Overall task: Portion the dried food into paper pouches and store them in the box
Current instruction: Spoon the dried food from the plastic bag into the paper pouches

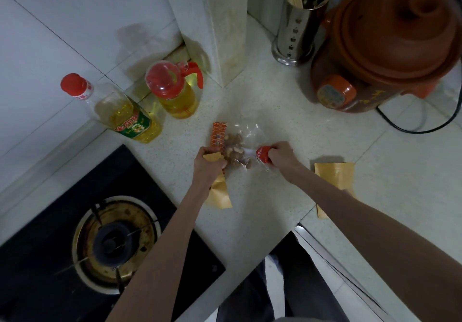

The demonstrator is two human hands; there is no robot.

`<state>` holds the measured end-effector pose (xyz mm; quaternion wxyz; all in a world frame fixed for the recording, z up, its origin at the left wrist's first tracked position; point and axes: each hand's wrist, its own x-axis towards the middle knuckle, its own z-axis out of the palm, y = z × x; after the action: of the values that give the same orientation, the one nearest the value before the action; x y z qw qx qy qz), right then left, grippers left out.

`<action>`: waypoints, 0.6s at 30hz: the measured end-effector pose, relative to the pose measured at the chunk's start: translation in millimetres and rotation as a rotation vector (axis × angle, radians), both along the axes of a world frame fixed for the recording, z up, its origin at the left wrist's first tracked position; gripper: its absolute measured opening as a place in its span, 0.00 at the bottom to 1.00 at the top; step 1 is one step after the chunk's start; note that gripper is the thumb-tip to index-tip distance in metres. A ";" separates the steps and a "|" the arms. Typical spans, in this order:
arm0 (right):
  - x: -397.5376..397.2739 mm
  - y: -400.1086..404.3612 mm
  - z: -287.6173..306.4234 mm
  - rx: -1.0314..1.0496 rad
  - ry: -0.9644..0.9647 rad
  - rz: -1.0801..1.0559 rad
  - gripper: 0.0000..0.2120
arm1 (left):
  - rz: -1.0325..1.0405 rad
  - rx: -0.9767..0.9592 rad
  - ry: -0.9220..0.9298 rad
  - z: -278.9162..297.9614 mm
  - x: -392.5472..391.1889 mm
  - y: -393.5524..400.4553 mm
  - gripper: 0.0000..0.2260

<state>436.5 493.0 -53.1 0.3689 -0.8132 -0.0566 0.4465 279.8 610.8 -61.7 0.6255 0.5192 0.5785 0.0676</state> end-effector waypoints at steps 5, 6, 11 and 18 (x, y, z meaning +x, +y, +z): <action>4.4 -9.3 -1.3 0.038 0.008 -0.073 0.12 | -0.010 -0.015 0.018 1.1 -0.5 -1.6 0.14; 5.8 -11.7 -1.5 0.054 0.005 -0.085 0.11 | -0.013 -0.013 0.020 1.7 -0.4 -1.6 0.14; 13.7 -28.2 -4.2 0.134 0.031 -0.164 0.11 | -0.019 -0.004 0.042 2.1 0.4 -1.3 0.14; 27.0 -54.8 4.4 0.197 0.041 -0.275 0.08 | -0.028 0.030 0.059 0.7 0.7 -2.9 0.14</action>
<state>463.5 438.2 -48.6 0.5053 -0.7640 0.0193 0.4007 280.5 607.9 -61.0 0.6013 0.5381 0.5883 0.0521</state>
